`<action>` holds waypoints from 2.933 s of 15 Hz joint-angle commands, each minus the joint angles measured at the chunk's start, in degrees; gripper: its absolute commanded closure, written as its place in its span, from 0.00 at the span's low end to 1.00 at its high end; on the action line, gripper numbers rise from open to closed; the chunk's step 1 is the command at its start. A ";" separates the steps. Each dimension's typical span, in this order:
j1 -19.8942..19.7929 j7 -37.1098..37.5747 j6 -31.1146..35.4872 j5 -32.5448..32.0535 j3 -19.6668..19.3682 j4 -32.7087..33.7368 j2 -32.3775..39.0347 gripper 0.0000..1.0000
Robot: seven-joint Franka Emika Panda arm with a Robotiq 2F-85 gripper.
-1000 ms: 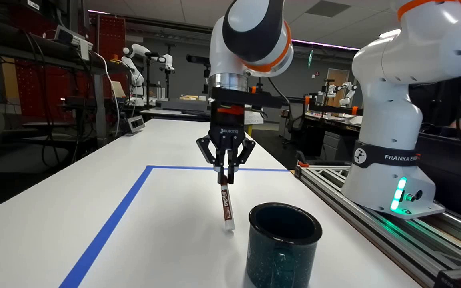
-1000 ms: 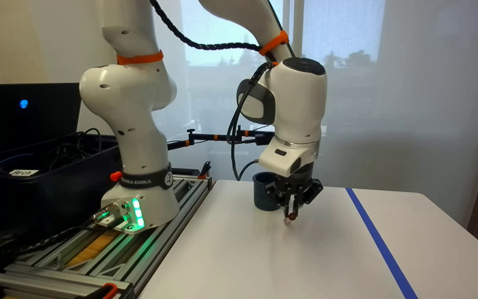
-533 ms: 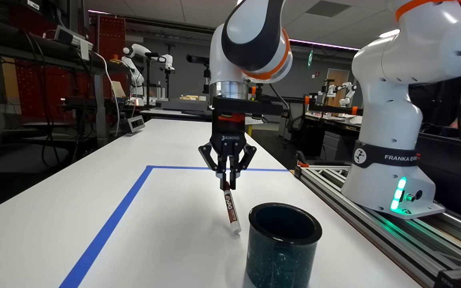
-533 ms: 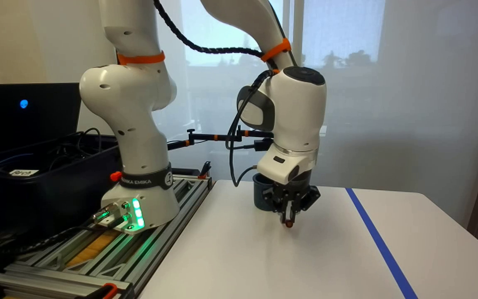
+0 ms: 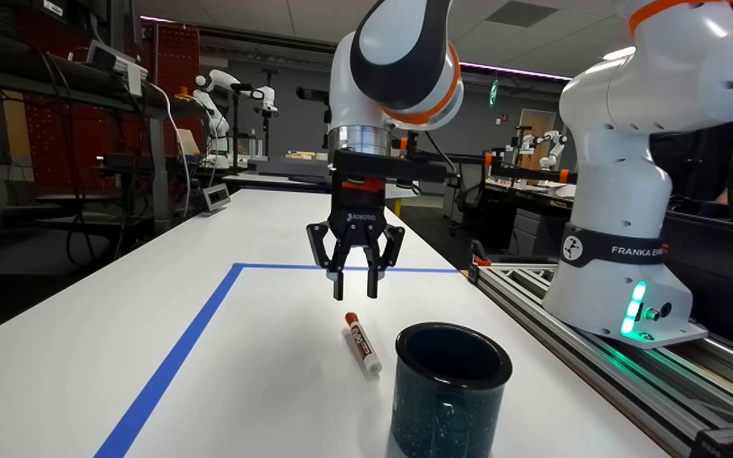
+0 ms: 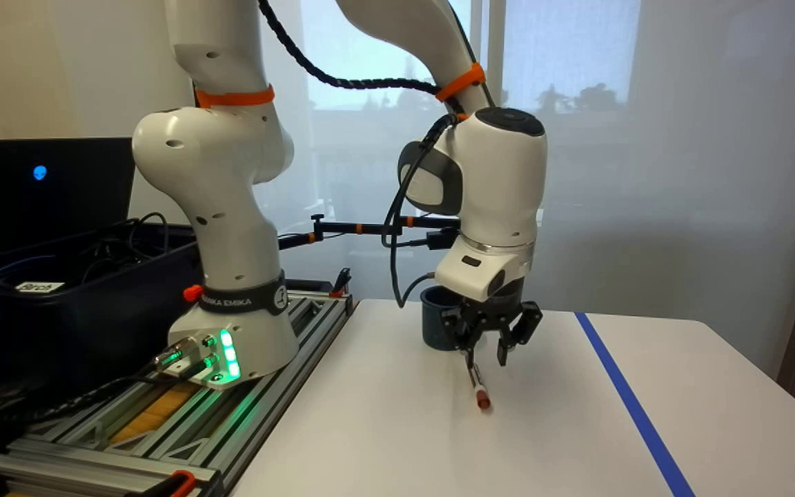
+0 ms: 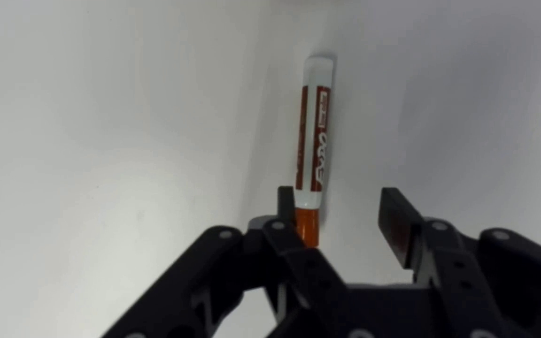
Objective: Remove the marker from the cup
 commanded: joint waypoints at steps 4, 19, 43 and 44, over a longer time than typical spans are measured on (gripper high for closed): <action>1.57 3.53 0.05 -2.65 1.98 -3.28 -8.43 0.00; 1.71 2.31 -28.15 -29.65 11.05 -0.23 -31.54 0.00; 1.30 2.63 -26.15 -27.38 10.98 -0.48 -28.66 0.00; 1.30 2.63 -26.15 -27.38 10.98 -0.48 -28.66 0.00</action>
